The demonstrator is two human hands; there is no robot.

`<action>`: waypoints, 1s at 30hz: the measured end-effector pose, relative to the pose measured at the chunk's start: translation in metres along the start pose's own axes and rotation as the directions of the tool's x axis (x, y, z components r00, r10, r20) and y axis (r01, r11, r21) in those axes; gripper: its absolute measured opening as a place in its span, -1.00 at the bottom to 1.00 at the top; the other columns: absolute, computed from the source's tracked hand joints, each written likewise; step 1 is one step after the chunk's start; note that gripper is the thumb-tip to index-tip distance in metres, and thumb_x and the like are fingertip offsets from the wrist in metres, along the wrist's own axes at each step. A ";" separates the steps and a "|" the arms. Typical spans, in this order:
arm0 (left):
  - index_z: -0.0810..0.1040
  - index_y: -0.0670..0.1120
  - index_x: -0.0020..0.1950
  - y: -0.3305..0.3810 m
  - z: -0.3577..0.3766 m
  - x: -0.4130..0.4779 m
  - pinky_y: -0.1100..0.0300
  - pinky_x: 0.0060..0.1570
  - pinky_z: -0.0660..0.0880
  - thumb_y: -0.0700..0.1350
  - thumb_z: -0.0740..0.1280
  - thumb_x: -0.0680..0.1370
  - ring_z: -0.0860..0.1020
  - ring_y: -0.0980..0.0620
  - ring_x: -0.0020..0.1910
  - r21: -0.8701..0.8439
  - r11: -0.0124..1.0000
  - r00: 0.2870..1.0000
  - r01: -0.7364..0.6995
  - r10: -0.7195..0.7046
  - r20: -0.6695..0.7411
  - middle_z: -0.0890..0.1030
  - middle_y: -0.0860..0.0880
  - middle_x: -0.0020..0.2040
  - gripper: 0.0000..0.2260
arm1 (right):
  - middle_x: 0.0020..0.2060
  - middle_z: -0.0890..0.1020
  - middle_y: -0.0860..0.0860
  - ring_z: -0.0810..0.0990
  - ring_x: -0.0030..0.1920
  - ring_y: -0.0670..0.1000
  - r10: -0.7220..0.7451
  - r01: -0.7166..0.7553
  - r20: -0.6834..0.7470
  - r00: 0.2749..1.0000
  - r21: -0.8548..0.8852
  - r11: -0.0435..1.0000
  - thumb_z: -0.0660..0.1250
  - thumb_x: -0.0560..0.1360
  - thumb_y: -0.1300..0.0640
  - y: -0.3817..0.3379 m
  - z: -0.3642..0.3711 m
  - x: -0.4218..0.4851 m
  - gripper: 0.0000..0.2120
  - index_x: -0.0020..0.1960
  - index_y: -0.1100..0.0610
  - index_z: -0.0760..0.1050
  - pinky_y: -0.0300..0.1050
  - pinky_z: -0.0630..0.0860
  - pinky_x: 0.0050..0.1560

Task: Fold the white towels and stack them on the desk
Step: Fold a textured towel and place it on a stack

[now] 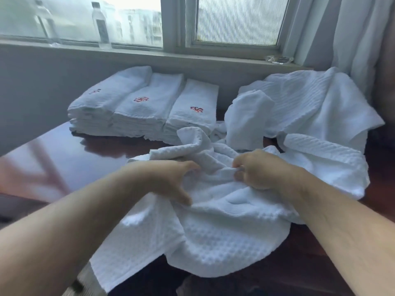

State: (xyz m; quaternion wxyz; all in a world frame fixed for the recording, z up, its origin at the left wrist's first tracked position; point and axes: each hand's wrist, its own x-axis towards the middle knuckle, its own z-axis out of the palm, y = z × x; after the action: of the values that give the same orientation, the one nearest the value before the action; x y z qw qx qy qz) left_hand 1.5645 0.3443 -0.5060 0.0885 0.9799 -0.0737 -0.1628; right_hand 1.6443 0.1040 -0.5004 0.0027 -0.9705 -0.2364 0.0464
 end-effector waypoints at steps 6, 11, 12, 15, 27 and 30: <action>0.06 0.25 0.60 -0.054 -0.007 -0.013 0.26 0.40 0.21 0.39 0.54 0.24 0.33 0.09 0.44 -0.060 0.994 0.996 0.086 -0.088 -0.029 0.33 0.11 0.54 0.05 | 0.07 0.53 0.15 0.44 0.14 0.24 0.113 -0.208 -0.512 0.852 -0.133 0.969 0.16 0.57 0.04 0.003 0.003 0.007 -0.78 0.07 0.11 0.51 0.14 0.34 0.18; 0.52 0.17 0.30 -0.047 -0.005 0.002 0.02 0.23 0.40 0.40 -0.07 0.59 0.49 -0.10 0.31 0.010 0.983 0.924 0.185 -0.170 -0.343 0.58 -0.01 0.28 -0.45 | 0.11 0.60 -0.05 0.53 0.15 0.03 -0.135 0.173 -0.209 0.969 0.175 0.969 0.28 0.58 -0.19 -0.023 0.026 0.001 -0.72 0.18 -0.07 0.54 -0.01 0.45 0.16; 0.58 0.14 0.14 -0.041 -0.006 0.004 0.02 0.10 0.45 0.35 -0.07 0.59 0.55 -0.10 0.17 0.016 0.991 0.873 0.135 -0.111 -0.475 0.63 0.02 0.09 -0.49 | 0.08 0.60 -0.08 0.54 0.11 -0.01 -0.190 0.228 -0.189 0.963 0.202 0.953 0.31 0.56 -0.20 -0.026 0.028 -0.001 -0.73 0.16 -0.08 0.54 -0.07 0.44 0.10; 0.60 0.18 0.15 -0.028 0.002 0.014 0.04 0.16 0.45 0.23 0.20 0.61 0.54 -0.01 0.22 0.025 0.989 0.779 -0.146 0.131 -0.614 0.60 0.13 0.14 -0.74 | -0.04 0.63 -0.16 0.56 0.00 -0.12 -0.290 0.321 -0.147 0.946 0.286 0.903 0.35 0.54 -0.22 -0.027 0.022 -0.007 -0.77 0.10 -0.13 0.59 -0.16 0.43 -0.02; 0.26 -0.03 0.54 -0.026 0.028 0.022 -0.19 0.40 0.31 0.53 -0.26 0.46 0.17 -0.09 0.56 0.128 0.929 0.908 0.348 -0.300 -0.291 0.36 -0.05 0.52 -0.10 | 0.31 0.52 0.20 0.48 0.22 0.22 0.276 -0.278 0.159 0.948 -0.010 0.960 -0.08 0.65 -0.12 -0.016 0.025 0.022 -0.47 0.27 0.18 0.50 0.12 0.40 0.31; -0.01 -0.03 0.65 -0.041 0.032 0.025 -0.29 0.48 0.09 0.50 -0.23 0.50 0.00 -0.16 0.61 0.078 0.909 0.899 0.409 -0.387 -0.207 0.03 -0.05 0.65 -0.12 | 0.37 0.49 0.16 0.43 0.37 0.20 0.377 -0.372 0.137 0.916 -0.059 0.926 -0.04 0.65 -0.12 -0.015 0.024 0.030 -0.48 0.36 0.17 0.47 0.11 0.26 0.43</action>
State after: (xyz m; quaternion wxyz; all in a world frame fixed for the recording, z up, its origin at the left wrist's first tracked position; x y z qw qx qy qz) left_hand 1.5822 0.3752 -0.5518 0.0008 0.9886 0.1275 -0.0799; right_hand 1.6616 0.1304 -0.5266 -0.0389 -0.9917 -0.0465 0.1131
